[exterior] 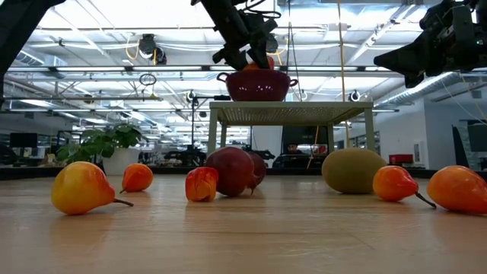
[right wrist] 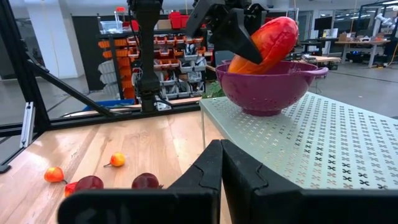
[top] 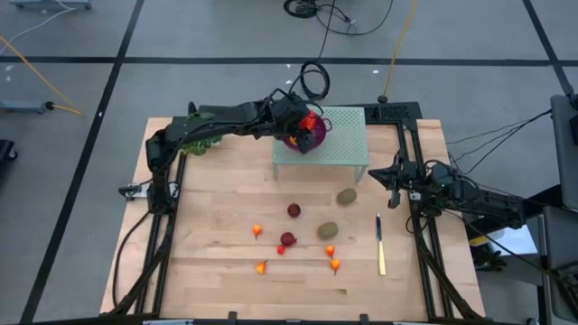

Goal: Pick & Place Fruit
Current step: Put the mango into the strainer bowl

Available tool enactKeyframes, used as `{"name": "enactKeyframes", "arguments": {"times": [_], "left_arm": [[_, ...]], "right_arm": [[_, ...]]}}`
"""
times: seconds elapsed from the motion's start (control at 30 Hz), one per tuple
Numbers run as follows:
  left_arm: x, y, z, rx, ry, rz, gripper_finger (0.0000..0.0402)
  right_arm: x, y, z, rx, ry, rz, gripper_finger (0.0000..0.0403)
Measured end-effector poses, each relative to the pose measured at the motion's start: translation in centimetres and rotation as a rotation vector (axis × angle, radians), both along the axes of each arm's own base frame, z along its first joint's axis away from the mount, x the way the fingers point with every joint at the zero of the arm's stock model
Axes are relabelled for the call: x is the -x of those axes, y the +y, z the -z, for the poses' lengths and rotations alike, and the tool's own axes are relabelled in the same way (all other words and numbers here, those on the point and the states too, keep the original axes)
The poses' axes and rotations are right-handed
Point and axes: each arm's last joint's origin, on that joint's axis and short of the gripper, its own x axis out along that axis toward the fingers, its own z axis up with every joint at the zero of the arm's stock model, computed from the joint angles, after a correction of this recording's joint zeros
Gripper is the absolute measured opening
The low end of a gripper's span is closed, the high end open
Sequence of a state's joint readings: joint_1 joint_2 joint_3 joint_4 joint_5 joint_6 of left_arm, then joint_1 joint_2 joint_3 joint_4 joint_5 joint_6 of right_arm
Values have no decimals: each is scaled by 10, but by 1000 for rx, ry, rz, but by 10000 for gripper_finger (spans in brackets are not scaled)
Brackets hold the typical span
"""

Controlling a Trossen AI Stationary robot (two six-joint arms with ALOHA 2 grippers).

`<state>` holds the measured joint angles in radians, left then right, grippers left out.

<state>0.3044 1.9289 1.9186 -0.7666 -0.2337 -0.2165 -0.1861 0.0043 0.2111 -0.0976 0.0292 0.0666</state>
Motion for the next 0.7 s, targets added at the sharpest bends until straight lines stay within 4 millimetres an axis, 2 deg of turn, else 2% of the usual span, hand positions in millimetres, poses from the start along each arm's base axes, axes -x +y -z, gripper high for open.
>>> {"name": "enactKeyframes", "arguments": {"times": [0.7], "left_arm": [[0, 0, 0, -15, 13, 17, 226]], "right_arm": [[0, 0, 0, 0, 0, 0, 0]]}}
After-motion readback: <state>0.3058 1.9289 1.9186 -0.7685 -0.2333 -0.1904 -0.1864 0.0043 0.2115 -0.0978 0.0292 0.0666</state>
